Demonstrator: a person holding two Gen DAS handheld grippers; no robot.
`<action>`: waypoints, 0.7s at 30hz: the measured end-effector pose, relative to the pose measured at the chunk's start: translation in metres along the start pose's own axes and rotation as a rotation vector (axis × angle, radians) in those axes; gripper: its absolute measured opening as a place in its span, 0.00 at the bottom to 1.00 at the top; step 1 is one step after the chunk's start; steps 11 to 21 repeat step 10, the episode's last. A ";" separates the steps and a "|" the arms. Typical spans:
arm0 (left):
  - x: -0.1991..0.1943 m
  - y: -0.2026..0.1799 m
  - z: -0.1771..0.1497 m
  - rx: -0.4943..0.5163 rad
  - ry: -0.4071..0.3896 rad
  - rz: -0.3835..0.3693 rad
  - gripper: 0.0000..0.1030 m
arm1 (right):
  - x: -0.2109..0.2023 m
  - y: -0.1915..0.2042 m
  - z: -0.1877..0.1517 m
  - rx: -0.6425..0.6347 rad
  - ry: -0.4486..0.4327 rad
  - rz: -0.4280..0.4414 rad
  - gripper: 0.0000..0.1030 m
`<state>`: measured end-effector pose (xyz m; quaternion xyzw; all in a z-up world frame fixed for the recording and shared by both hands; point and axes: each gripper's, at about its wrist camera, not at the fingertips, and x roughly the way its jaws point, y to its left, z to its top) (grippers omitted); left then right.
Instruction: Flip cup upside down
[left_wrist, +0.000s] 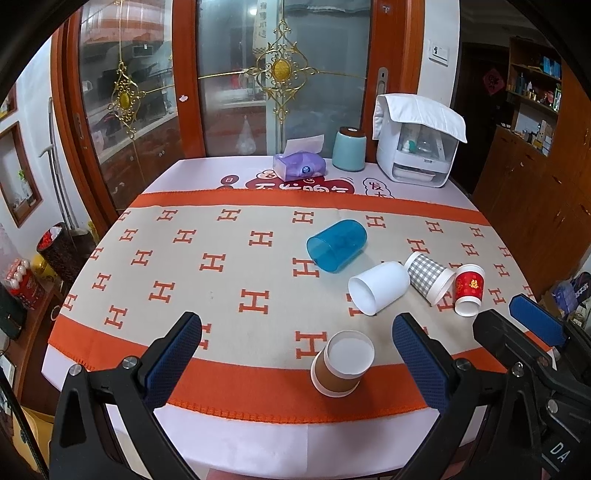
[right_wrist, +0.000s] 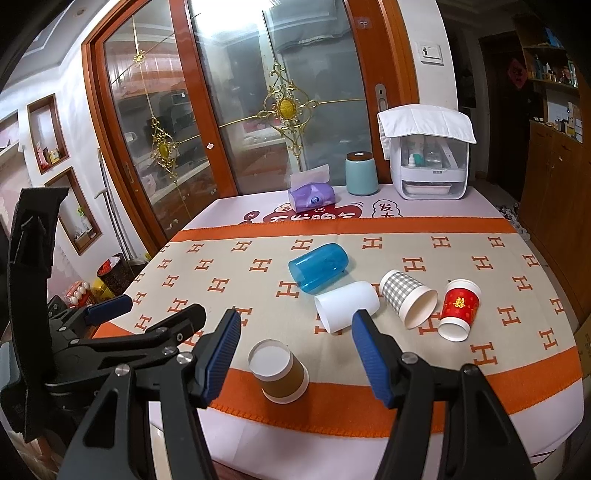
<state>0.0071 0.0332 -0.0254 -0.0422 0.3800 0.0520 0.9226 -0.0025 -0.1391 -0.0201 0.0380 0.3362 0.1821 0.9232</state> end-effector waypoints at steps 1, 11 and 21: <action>-0.001 0.000 0.000 0.000 -0.001 0.002 0.99 | 0.000 0.000 0.000 0.000 0.000 0.000 0.61; -0.004 0.002 -0.002 -0.004 -0.004 0.006 0.99 | -0.001 0.003 0.000 -0.018 -0.001 0.000 0.61; -0.004 0.002 -0.002 -0.004 -0.004 0.006 0.99 | -0.001 0.003 0.000 -0.018 -0.001 0.000 0.61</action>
